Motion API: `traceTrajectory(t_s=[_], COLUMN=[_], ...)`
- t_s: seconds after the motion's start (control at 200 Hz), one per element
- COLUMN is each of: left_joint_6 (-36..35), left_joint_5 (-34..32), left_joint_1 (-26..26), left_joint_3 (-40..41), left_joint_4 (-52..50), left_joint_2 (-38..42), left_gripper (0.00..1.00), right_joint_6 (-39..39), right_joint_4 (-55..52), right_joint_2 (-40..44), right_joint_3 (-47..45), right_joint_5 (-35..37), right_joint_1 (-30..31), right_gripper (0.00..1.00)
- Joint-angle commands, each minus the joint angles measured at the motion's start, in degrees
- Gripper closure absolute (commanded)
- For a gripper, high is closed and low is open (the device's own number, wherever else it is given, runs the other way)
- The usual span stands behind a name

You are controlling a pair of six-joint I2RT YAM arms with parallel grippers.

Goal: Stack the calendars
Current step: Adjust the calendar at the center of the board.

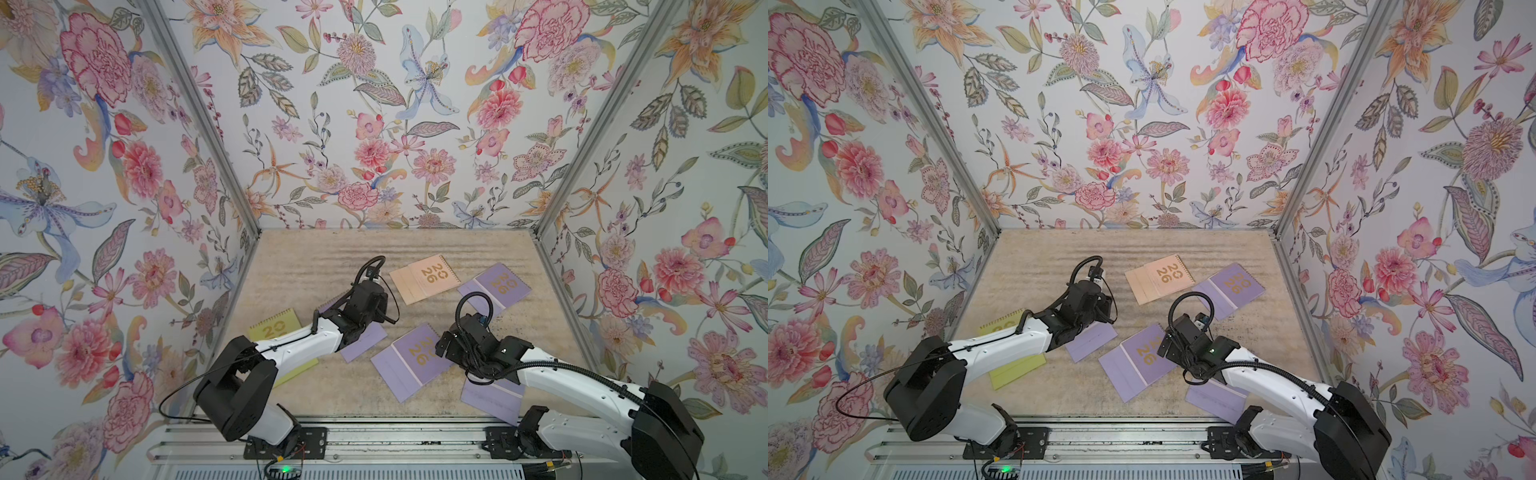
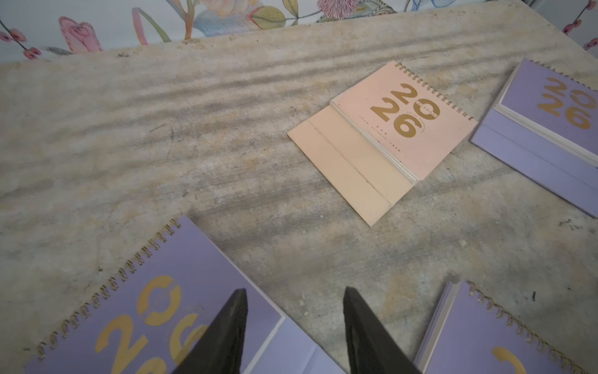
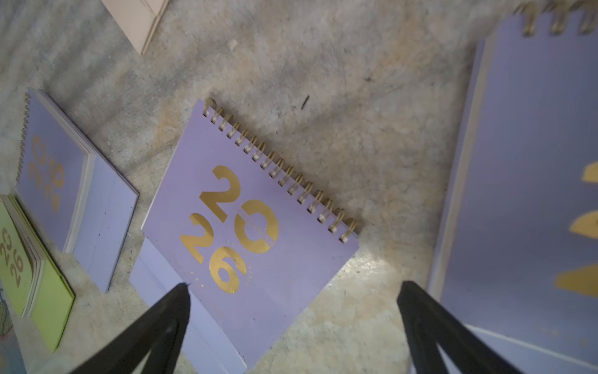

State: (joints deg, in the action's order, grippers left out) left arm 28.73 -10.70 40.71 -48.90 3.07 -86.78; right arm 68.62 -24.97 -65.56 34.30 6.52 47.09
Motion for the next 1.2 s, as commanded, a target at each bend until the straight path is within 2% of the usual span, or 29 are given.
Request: traceTrajectory(t_s=[0.0,0.105,0.23,0.28,0.53,1.041,1.196], left_joint_6=[6.15,7.94,9.65,10.18,12.40,12.31,12.16], left_joint_5=[2.77,4.31,7.25,8.62,13.77,19.42,21.08], left_joint_1=[0.69,0.94,1.14,1.24,1.36,1.56,1.87], left_joint_3=[-1.28,-1.19,-1.41,-1.67,-2.41,-2.95,-3.69], left_joint_4=[-1.95,-2.19,-1.93,-1.88,-1.87,-5.17,-7.27], left_joint_2=[-1.79,-4.51,-6.44,-7.30,-11.03,-15.21,-15.67], left_gripper=[0.62,0.75,0.82,0.88,1.00,1.00,1.00], right_joint_6=[8.12,10.73,11.80,11.93,12.91,13.71,12.35], right_joint_4=[5.24,10.29,12.76,13.31,18.13,23.82,25.01], right_joint_2=[2.02,2.39,2.38,2.15,-0.64,-5.51,-5.96], right_joint_3=[-3.76,-7.92,-9.58,-9.93,-11.17,-11.92,-12.42], right_joint_5=[-2.65,-4.30,-4.84,-4.94,-6.74,-9.07,-10.46], right_joint_1=[0.88,1.32,1.85,1.93,1.81,-0.40,-3.09], right_gripper=[0.01,0.01,0.01,0.01,0.01,0.01,0.01])
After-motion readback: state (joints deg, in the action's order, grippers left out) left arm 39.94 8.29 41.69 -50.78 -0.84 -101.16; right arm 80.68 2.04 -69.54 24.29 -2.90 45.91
